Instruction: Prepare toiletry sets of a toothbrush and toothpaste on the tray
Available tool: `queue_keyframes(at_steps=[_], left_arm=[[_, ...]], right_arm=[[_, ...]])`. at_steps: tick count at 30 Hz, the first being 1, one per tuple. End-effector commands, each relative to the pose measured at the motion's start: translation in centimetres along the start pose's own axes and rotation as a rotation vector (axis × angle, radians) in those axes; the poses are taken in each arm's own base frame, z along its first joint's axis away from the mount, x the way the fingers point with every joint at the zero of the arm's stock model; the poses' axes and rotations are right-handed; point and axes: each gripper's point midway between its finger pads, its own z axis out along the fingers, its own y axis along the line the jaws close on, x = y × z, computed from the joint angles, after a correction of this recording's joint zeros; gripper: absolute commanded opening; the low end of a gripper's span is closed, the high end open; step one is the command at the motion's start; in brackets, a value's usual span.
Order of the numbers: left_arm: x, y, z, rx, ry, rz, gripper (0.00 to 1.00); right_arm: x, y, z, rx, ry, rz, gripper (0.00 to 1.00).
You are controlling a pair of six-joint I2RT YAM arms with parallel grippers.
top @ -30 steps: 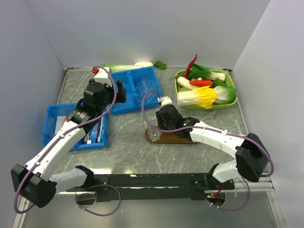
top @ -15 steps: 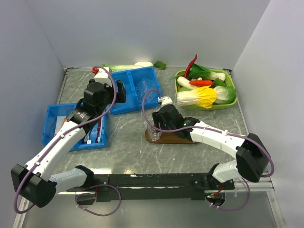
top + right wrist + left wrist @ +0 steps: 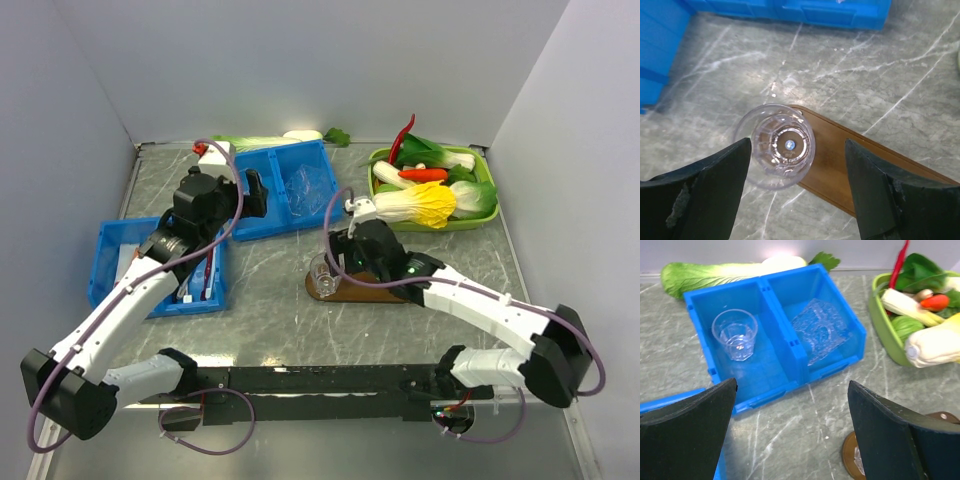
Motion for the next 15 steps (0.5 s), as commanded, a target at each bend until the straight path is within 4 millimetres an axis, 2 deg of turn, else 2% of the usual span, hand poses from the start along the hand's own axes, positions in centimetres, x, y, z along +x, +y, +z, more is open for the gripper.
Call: queue_keyframes(at_steps=[1,4,6,7,8,9,11,12,13,14,15], left_arm=[[-2.3,-1.7,-1.1,0.096,-0.084,-0.004,0.96],[-2.4,-2.9,-1.3,0.166,-0.094,0.022,0.96],[-1.6,-5.2,-1.7,0.31,-0.074,0.056,0.96],[-1.3,-6.3,-1.7,0.382,-0.074,0.076,0.97],[-0.8,-8.1,-2.2,0.497,-0.064,0.09,0.96],[-0.7,-9.0,-2.2,0.549,-0.068,0.099,0.97],[0.1,-10.2,-1.1,0.602,-0.039,0.112,0.98],[1.7,-10.7,0.2,0.623,0.019,0.119,0.99],[0.6,-11.5,0.6,0.638,0.013,0.137,0.98],[1.3,-11.5,1.3,0.636,0.055,0.137,0.96],[2.6,-11.7,2.8,0.634,0.099,0.138,0.95]], right_arm=[[-3.3,0.1,-2.4,-0.065,-0.128,0.016,0.84],[-4.3,-0.5,-4.1,-0.118,-0.163,0.034,0.84],[-4.4,-0.2,-5.1,-0.198,-0.155,0.048,0.83],[-5.2,-1.1,-5.9,-0.201,-0.185,0.07,0.83],[-5.3,-1.3,-6.4,-0.224,-0.188,0.081,0.82],[-5.2,-0.9,-6.9,-0.271,-0.184,0.091,0.82],[-5.9,-1.6,-8.1,-0.283,-0.215,0.111,0.82],[-5.8,-1.7,-8.5,-0.29,-0.209,0.112,0.82],[-6.1,-1.4,-9.3,-0.315,-0.218,0.107,0.82],[-6.0,-1.3,-9.6,-0.326,-0.214,0.109,0.82],[-6.1,-1.2,-10.2,-0.332,-0.22,0.107,0.82]])
